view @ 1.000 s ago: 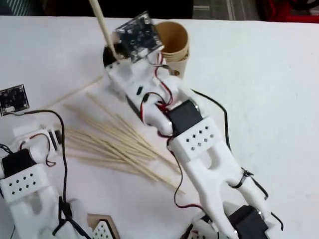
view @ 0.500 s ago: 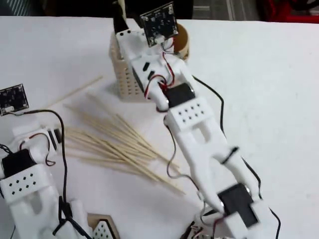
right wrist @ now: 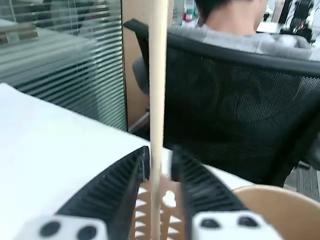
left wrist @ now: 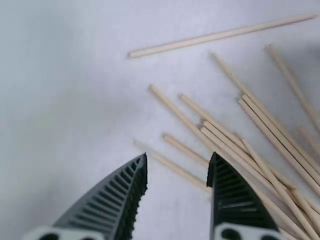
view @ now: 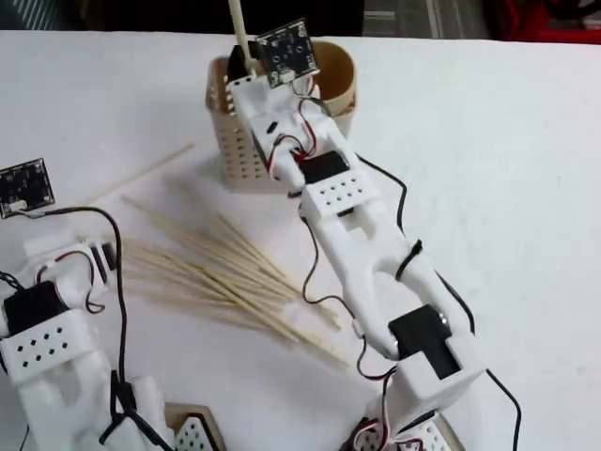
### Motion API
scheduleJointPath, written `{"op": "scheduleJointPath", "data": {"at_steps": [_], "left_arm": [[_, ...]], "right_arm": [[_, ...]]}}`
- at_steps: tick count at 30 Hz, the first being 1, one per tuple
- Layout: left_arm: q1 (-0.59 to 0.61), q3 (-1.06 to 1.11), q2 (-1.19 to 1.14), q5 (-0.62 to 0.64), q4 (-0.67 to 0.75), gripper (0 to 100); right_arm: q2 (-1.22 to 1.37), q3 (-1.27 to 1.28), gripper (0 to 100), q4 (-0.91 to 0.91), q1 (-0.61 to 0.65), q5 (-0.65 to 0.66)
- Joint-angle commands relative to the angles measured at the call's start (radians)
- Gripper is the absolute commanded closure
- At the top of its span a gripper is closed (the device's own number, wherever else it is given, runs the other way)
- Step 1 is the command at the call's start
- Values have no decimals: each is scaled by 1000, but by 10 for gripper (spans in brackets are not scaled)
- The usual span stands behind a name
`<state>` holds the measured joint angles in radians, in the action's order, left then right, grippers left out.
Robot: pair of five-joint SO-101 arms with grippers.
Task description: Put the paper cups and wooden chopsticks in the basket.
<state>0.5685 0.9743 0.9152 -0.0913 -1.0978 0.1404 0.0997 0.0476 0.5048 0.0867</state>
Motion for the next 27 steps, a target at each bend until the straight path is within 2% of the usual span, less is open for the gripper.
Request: {"op": "scheduleJointPath", "data": {"at_steps": [1, 7, 12, 20, 27], "left_arm": [[-8, -6, 15, 11, 20, 795], [-8, -8, 15, 11, 20, 796], [-8, -15, 15, 11, 21, 797], [-8, -92, 15, 3, 18, 797], [-8, -157, 7, -135, 14, 797]], "right_arm": [[-31, -34, 836, 62, -5, -11], [-137, -28, 897, 220, -5, -5], [-291, -28, 975, 463, -5, -3], [-509, -26, 978, 865, -7, 8], [-687, -26, 979, 1201, -10, 236]]}}
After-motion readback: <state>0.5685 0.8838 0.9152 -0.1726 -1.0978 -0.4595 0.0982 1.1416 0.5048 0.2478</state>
